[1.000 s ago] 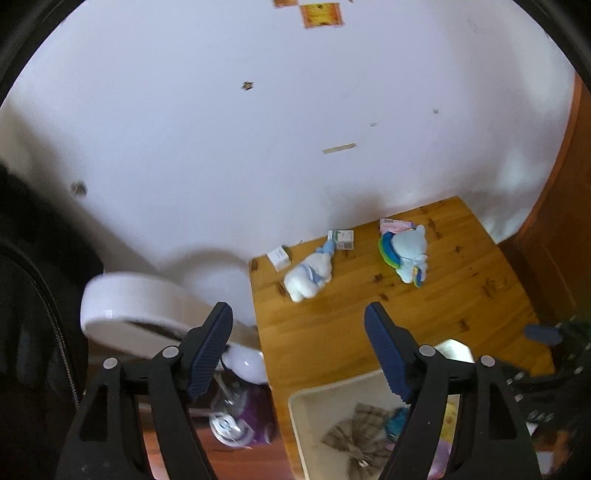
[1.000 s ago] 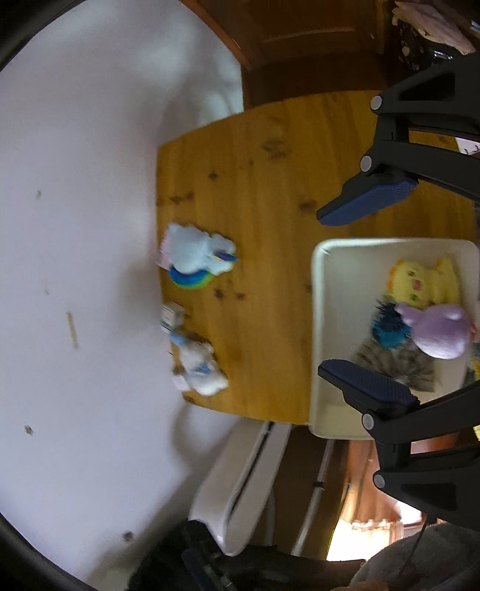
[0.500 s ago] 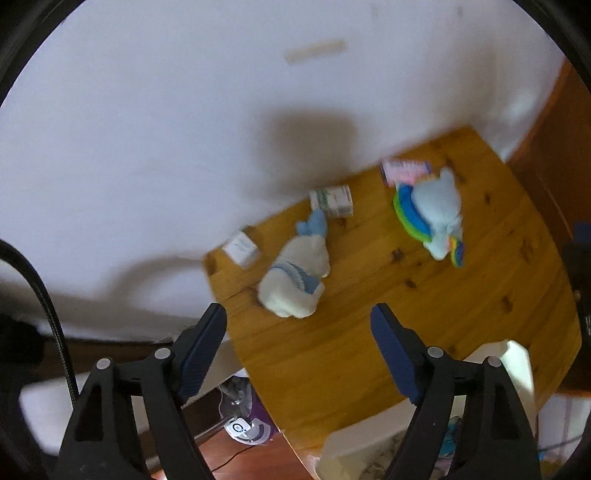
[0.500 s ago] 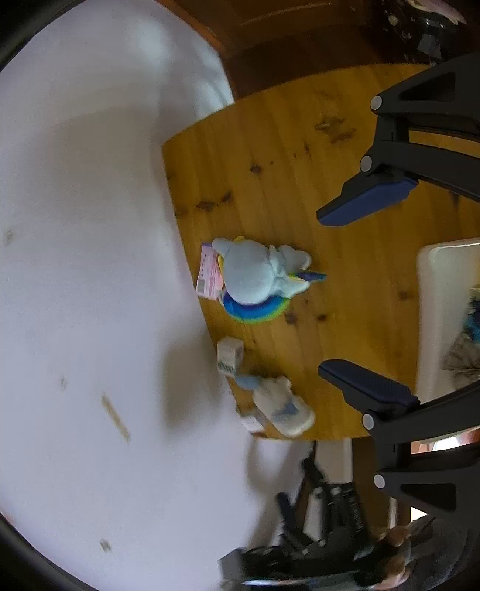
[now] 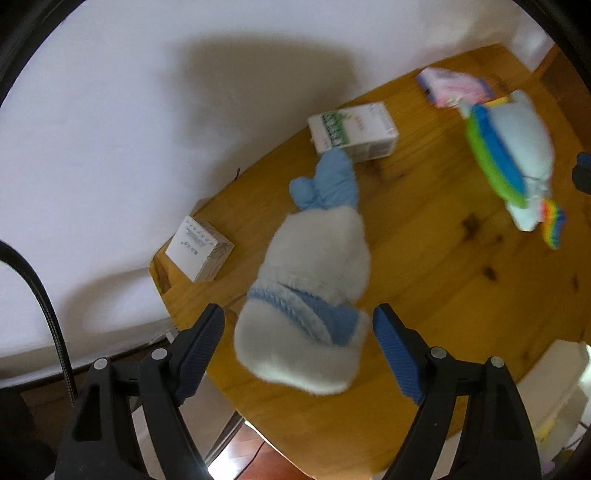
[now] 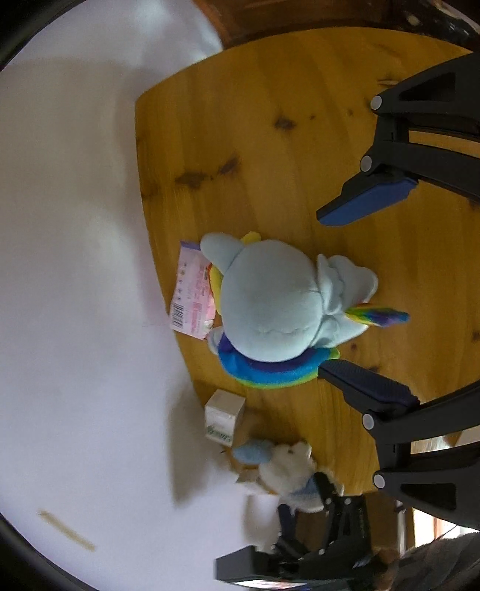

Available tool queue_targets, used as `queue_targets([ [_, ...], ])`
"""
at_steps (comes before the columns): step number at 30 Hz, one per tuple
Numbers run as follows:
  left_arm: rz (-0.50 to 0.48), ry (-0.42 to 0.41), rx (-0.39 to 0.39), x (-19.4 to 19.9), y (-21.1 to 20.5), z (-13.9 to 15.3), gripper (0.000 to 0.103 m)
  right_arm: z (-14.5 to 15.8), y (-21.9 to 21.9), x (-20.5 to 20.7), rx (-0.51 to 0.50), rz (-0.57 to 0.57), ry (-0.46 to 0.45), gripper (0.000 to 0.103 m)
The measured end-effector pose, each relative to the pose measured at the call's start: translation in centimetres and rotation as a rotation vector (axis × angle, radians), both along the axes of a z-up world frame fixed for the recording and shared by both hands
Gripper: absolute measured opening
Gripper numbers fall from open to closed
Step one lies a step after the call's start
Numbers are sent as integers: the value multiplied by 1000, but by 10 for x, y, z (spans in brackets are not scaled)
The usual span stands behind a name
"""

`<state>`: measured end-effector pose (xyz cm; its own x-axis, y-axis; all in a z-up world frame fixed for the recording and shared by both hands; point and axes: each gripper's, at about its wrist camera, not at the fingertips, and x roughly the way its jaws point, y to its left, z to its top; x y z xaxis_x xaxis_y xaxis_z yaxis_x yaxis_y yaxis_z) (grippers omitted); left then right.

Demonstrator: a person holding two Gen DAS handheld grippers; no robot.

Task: Organize objects
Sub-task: 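Grasp the white plush with the left tool while the right tool grasps the rainbow pony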

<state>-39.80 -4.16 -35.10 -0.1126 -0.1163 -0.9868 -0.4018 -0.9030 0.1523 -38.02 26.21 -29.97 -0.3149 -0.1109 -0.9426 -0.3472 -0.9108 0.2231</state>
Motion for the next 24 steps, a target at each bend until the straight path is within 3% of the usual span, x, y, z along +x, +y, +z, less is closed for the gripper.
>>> queue_targets([
  [11, 46, -16, -12, -3, 5, -37, 85, -34, -21, -17, 82, 73, -21, 76],
  [17, 85, 22, -43, 1, 9, -44, 85, -40, -31, -18, 127, 90, -14, 75],
  [19, 96, 35, -69, 2, 10, -46, 81, -41, -35, -19, 132, 97, -13, 65],
  [20, 101, 36, -80, 2, 11, -48, 78, -41, -37, -19, 120, 106, -6, 55],
  [24, 139, 60, -103, 7, 9, -52, 68, -37, -53, -16, 188, 153, -2, 52],
])
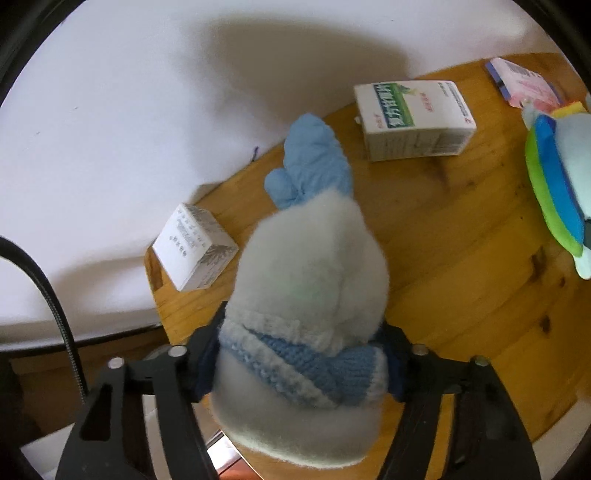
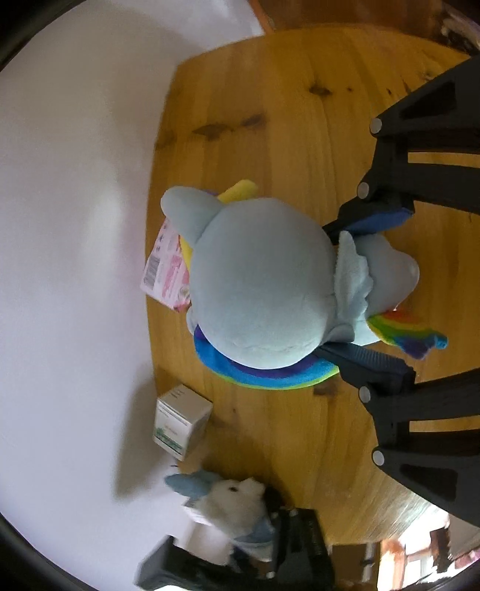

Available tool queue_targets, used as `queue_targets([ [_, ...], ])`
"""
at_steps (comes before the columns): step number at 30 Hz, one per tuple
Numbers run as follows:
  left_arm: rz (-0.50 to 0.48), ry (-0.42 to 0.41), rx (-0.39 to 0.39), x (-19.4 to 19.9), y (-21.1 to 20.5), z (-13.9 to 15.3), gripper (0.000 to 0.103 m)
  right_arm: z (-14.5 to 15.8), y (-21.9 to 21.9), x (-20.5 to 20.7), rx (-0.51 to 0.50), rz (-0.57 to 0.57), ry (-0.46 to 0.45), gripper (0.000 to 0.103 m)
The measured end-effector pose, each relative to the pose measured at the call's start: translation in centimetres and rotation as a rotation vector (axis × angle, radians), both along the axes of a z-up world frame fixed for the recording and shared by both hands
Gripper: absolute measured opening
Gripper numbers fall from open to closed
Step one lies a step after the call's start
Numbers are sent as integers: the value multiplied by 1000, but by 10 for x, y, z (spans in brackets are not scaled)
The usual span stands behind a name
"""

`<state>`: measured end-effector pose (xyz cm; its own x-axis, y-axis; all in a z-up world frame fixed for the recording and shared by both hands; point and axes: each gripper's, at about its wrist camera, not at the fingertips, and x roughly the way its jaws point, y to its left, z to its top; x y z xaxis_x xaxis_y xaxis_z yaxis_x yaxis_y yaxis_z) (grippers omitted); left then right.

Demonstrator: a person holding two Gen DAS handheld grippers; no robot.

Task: Organize objects
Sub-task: 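Grasp the white plush with the left tool while the right tool grasps the rainbow pony, then carry the white plush and rainbow pony over the white tray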

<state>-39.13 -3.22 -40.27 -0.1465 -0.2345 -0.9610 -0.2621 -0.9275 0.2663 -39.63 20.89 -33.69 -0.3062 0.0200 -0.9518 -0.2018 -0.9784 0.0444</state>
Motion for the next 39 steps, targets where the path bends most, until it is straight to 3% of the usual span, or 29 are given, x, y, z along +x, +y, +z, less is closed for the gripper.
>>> queue_targets([
  [9, 38, 38, 21, 27, -4, 16, 62, 29, -12, 25, -65, 30, 30, 50],
  [17, 81, 107, 61, 71, -12, 82, 62, 104, -22, 66, -124, 38, 135, 50],
  [28, 150, 225, 142, 186, -12, 194, 62, 203, -45, 158, -158, 116, 287, 50],
  [33, 176, 262, 189, 245, -19, 220, 62, 232, -51, 194, -164, 155, 317, 51],
  [39, 207, 337, 190, 305, -12, 244, 62, 253, -62, 223, -169, 195, 335, 51],
])
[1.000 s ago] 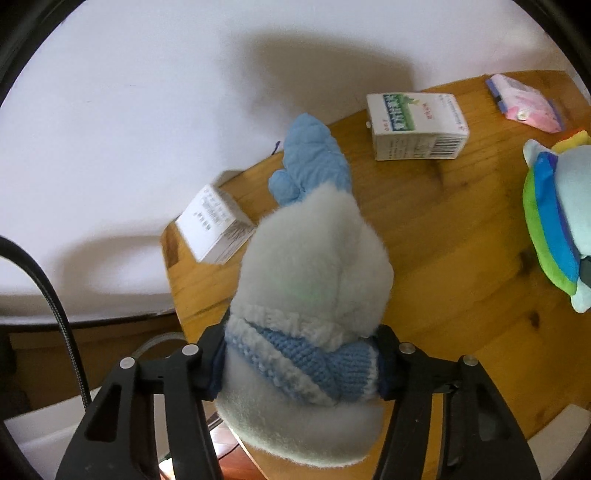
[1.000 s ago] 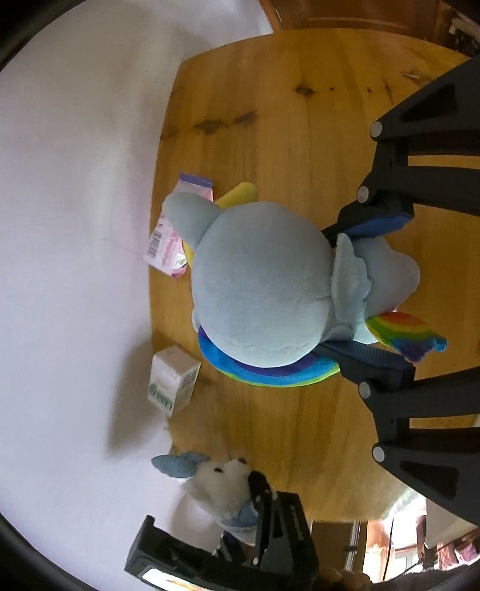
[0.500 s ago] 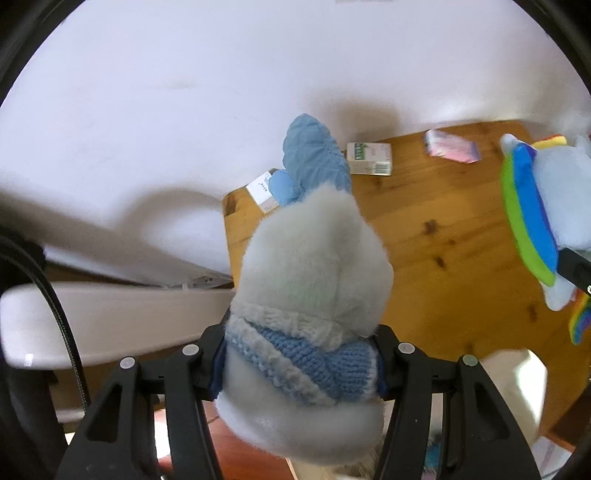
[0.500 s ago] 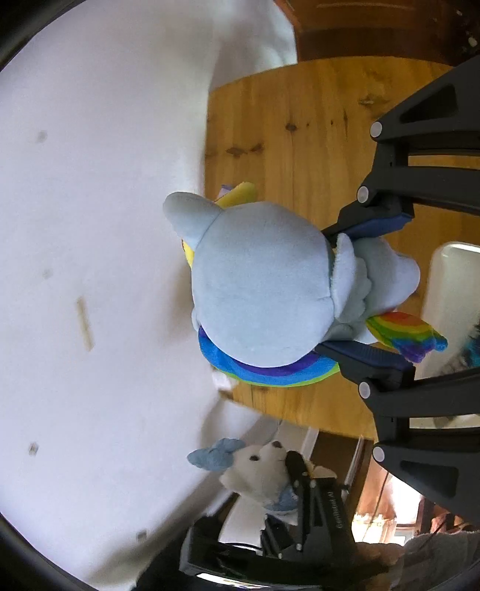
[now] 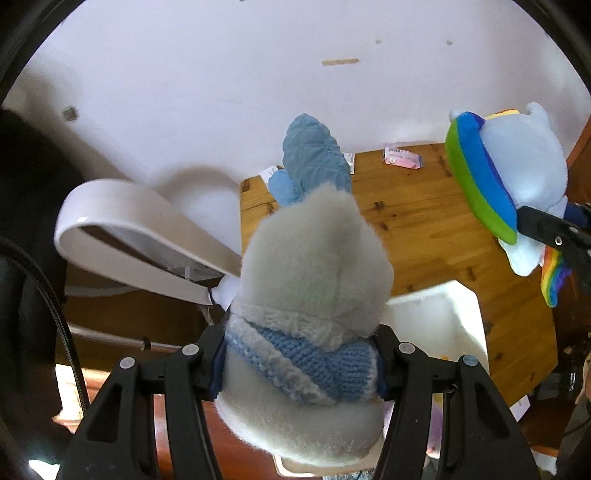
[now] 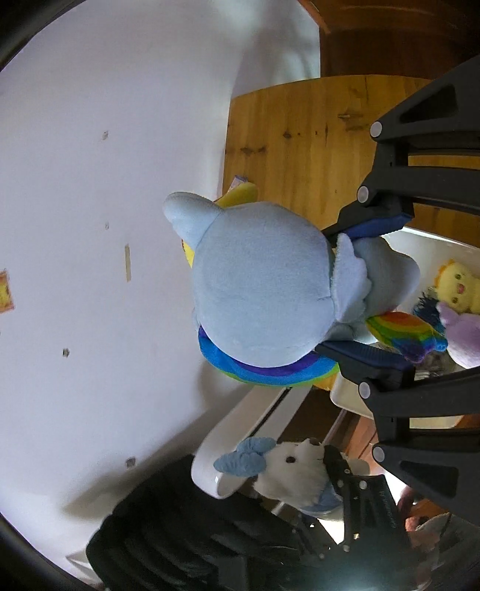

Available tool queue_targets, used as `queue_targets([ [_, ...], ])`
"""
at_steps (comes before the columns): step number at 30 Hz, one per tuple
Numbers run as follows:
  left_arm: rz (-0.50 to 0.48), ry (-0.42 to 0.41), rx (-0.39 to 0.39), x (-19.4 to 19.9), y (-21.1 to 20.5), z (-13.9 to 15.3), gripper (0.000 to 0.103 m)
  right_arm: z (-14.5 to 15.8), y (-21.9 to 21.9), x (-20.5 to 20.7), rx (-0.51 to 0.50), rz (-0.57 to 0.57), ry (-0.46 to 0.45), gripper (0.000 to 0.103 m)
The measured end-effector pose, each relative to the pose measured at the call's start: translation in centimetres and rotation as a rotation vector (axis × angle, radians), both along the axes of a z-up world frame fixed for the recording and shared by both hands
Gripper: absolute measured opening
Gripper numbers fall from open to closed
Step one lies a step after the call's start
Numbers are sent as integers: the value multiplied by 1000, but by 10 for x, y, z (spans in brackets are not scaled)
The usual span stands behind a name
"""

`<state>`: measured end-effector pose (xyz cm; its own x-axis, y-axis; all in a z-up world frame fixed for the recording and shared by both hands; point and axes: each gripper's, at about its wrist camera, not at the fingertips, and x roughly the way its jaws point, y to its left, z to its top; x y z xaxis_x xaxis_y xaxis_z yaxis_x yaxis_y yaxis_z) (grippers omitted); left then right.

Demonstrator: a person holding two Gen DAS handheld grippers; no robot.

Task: Organize objects
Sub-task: 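Carry the white plush and rainbow pony over the white tray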

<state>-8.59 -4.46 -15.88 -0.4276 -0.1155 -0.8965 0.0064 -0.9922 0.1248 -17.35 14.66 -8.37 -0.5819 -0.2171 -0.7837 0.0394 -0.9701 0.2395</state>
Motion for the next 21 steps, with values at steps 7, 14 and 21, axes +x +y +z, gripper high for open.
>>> queue_targets([
  [7, 69, 83, 15, 56, 9, 8, 63, 8, -25, 23, 17, 62, 7, 51],
  [14, 161, 111, 52, 103, -6, 19, 63, 6, -54, 41, 51, 115, -9, 51],
  [21, 214, 110, 56, 123, -13, 6, 63, -7, -76, 51, 124, 135, -38, 51],
])
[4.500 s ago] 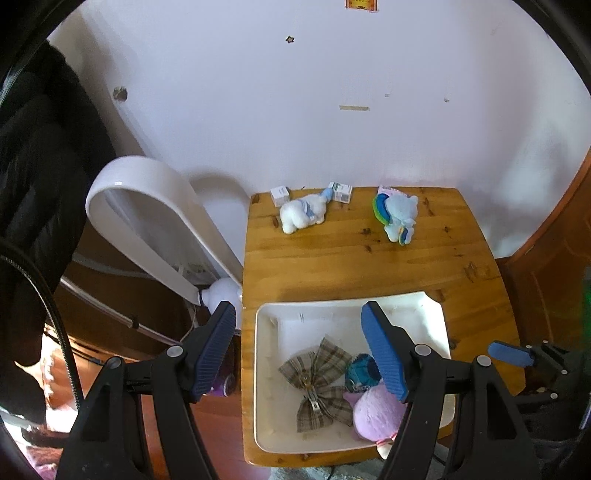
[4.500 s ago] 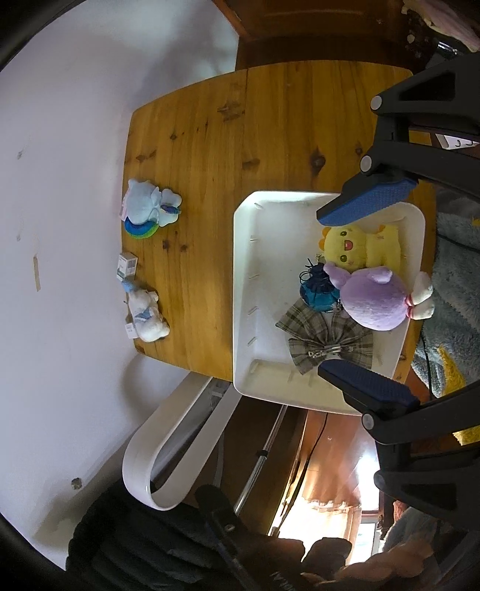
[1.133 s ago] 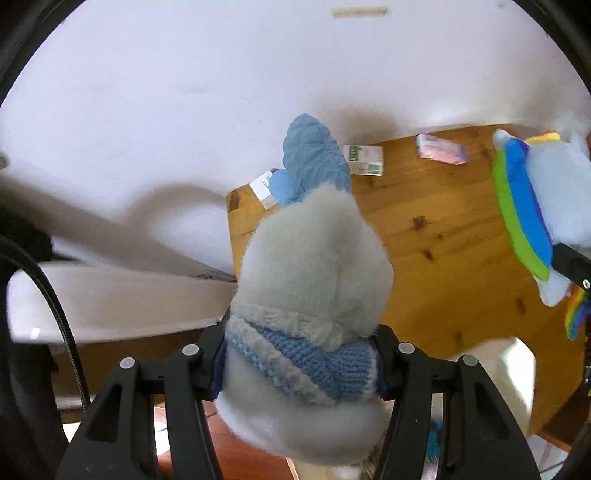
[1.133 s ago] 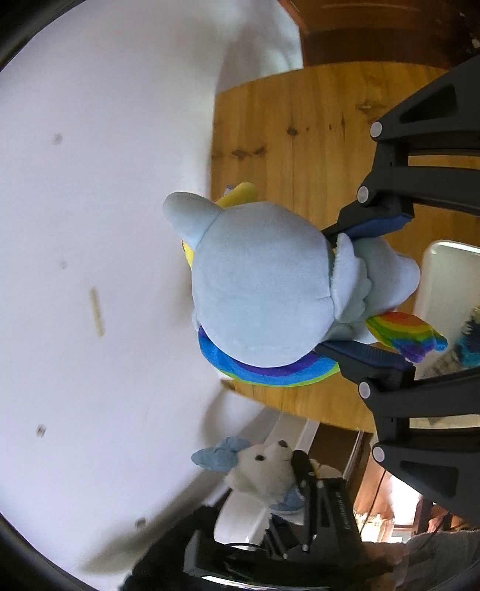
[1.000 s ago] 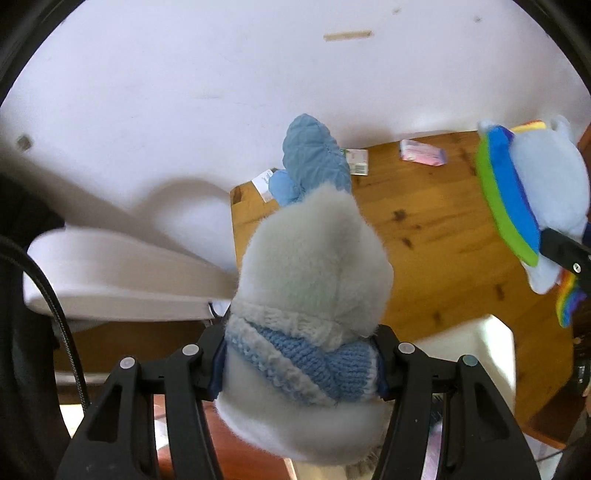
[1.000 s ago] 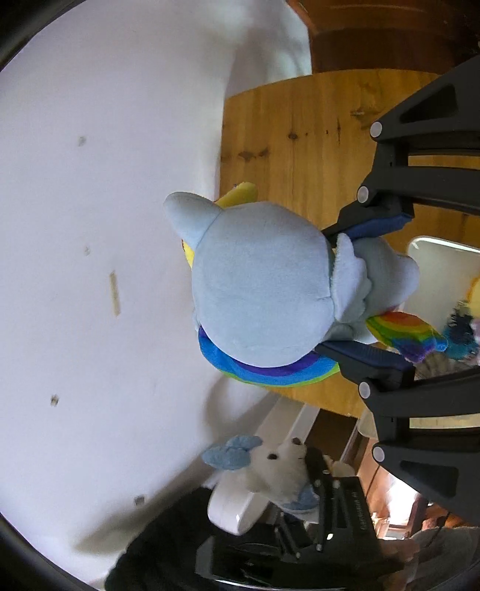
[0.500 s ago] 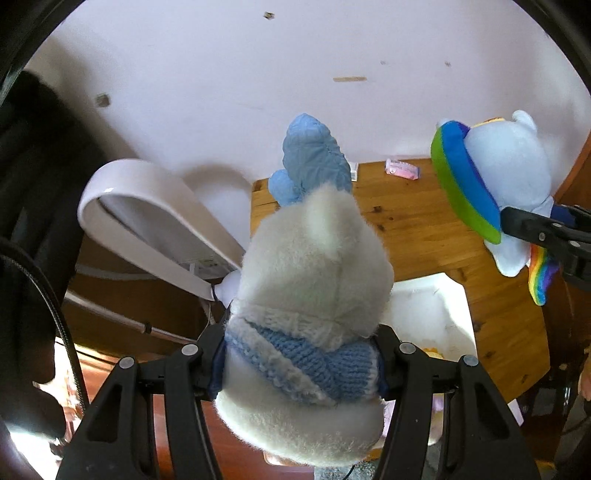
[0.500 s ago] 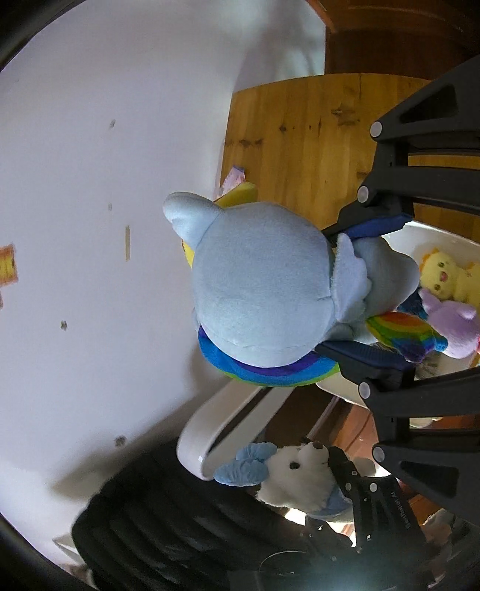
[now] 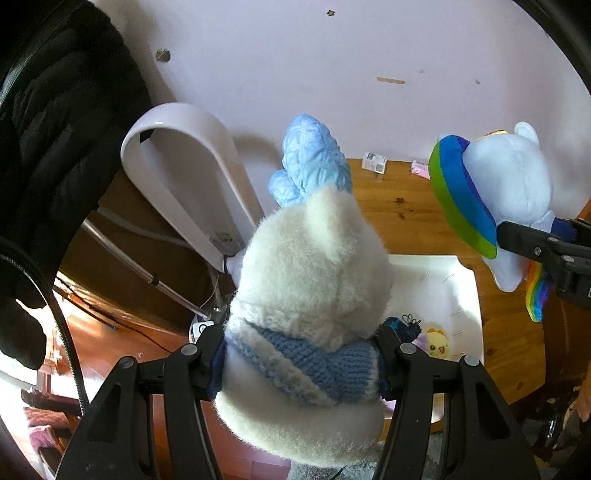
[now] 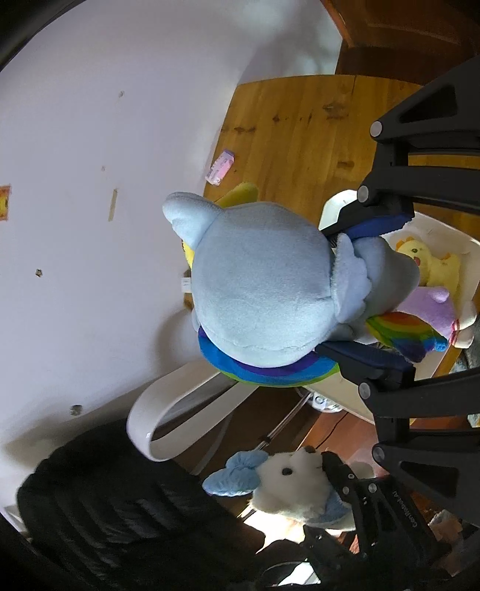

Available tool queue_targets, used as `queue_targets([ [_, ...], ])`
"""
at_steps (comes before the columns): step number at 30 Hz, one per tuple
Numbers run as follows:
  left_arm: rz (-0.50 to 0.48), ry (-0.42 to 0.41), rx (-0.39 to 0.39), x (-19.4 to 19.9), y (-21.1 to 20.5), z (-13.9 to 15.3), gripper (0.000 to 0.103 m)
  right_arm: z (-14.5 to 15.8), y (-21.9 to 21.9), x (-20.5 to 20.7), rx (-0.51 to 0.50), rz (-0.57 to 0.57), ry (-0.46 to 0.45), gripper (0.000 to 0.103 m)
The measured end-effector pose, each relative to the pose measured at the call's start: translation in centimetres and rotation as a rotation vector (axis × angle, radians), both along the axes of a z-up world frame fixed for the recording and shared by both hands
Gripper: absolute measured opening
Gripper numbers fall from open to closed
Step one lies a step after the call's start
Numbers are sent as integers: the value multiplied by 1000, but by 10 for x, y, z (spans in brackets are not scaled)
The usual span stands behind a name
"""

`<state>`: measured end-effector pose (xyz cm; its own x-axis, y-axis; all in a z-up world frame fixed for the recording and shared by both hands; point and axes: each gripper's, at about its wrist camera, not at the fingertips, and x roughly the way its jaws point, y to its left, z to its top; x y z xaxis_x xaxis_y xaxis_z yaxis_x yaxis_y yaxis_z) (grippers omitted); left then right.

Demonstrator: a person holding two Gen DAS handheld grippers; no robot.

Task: Organize objects
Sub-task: 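Carry the white plush and rainbow pony over the white tray, then release the white plush with the left tool while the right tool releases the pony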

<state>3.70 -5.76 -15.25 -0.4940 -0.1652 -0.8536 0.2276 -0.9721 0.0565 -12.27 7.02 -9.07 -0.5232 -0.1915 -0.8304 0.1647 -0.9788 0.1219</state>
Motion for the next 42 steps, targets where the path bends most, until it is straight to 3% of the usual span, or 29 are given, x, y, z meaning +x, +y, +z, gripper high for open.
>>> queue_targets([
  [14, 6, -69, 23, -6, -6, -33, 65, -40, -13, -10, 97, 4, -109, 51],
  [19, -33, -80, 40, -11, -7, -37, 67, -51, -14, -12, 119, 0, -146, 52],
  [23, -62, -83, 47, -12, -6, -39, 69, -59, -15, -13, 125, -8, -180, 55],
  [25, -66, -90, 60, -13, -6, -40, 69, -61, -16, -13, 124, -9, -193, 61],
  [27, -68, -98, 72, -13, -7, -42, 69, -60, -16, -12, 121, -17, -193, 74],
  [31, -77, -99, 68, -13, -6, -41, 84, -57, -16, -11, 117, -26, -187, 75],
  [42, -123, -82, 45, -9, 0, -37, 86, -60, -11, -2, 91, -45, -217, 75],
])
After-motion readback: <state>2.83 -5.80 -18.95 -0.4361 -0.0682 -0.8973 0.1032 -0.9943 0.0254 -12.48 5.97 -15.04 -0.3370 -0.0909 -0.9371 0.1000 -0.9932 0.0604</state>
